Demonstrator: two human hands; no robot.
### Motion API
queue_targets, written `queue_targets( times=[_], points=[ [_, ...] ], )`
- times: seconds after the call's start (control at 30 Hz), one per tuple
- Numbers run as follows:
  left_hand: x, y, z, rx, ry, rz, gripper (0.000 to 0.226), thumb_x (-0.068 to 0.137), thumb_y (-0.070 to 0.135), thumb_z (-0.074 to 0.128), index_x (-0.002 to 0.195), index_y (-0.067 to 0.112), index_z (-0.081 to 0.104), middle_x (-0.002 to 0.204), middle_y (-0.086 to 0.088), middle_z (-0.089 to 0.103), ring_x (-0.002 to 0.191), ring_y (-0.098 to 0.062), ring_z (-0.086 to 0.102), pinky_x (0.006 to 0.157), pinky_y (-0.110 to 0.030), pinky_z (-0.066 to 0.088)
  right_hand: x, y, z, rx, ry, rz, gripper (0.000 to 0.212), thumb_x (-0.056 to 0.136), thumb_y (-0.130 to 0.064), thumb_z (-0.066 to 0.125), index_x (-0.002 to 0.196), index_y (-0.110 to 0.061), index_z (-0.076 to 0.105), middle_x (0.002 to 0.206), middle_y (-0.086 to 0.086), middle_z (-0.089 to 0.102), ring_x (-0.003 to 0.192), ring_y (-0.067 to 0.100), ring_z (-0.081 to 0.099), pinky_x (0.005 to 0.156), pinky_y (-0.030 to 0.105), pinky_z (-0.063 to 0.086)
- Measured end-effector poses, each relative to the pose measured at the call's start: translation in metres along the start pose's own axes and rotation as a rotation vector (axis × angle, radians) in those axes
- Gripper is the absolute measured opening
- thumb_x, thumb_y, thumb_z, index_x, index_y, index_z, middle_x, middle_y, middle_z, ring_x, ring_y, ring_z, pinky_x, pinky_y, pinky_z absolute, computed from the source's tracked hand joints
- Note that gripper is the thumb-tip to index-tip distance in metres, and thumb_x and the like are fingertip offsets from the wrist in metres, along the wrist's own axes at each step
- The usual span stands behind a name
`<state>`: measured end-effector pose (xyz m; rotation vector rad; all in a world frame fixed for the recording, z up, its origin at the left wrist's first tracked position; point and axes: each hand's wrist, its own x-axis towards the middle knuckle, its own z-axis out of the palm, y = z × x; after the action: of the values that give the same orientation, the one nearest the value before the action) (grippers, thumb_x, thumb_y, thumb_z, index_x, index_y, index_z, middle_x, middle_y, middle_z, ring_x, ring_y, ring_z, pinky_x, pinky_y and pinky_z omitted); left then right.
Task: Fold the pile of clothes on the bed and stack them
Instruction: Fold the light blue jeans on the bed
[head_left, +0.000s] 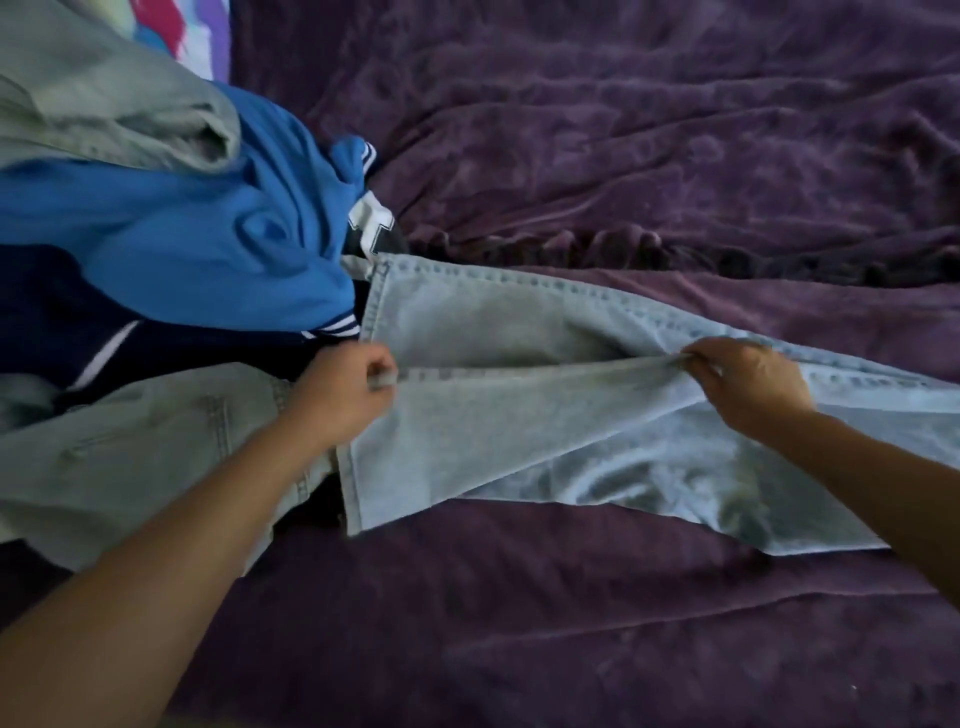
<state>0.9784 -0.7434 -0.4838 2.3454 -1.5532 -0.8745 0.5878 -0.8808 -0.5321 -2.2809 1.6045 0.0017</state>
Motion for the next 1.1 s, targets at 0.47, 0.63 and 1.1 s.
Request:
queue_targets(
  times=[0.47, 0.63, 1.1],
  points=[
    [0.104, -0.020, 0.012, 0.031, 0.132, -0.236, 0.073, 0.068, 0.055, 0.076, 0.123, 0.019, 0.044, 0.120, -0.011, 0.061, 0.110, -0.036, 0.057, 0.090, -0.045, 0.048, -0.012, -0.078, 0.059, -0.165, 0.055, -0.300, 0.049, 0.086, -0.030, 0.065, 0.132, -0.016, 0.056, 0.148, 0.016, 0.042, 0.136, 0.036, 0.039, 0.097, 0.050, 0.039],
    [0.114, -0.022, 0.007, -0.290, -0.073, -0.305, 0.037, 0.068, 0.021, 0.084, 0.101, 0.015, 0.068, 0.106, -0.005, 0.070, 0.088, -0.019, 0.066, 0.086, -0.034, 0.052, -0.023, -0.085, 0.103, -0.256, -0.251, -0.137, 0.068, 0.099, -0.051, 0.029, 0.155, -0.019, 0.006, 0.162, 0.004, -0.007, 0.149, 0.021, -0.008, 0.118, 0.048, 0.010],
    [0.029, 0.217, 0.028, -0.162, -0.205, 0.221, 0.031, 0.083, 0.014, 0.062, 0.107, 0.013, 0.043, 0.104, -0.009, 0.059, 0.095, -0.027, 0.057, 0.078, -0.035, 0.045, -0.072, 0.010, 0.021, 0.109, -0.158, 0.113, 0.044, 0.097, -0.043, 0.047, 0.138, -0.027, 0.046, 0.133, -0.002, 0.054, 0.124, 0.023, 0.049, 0.087, 0.038, 0.045]
  ],
)
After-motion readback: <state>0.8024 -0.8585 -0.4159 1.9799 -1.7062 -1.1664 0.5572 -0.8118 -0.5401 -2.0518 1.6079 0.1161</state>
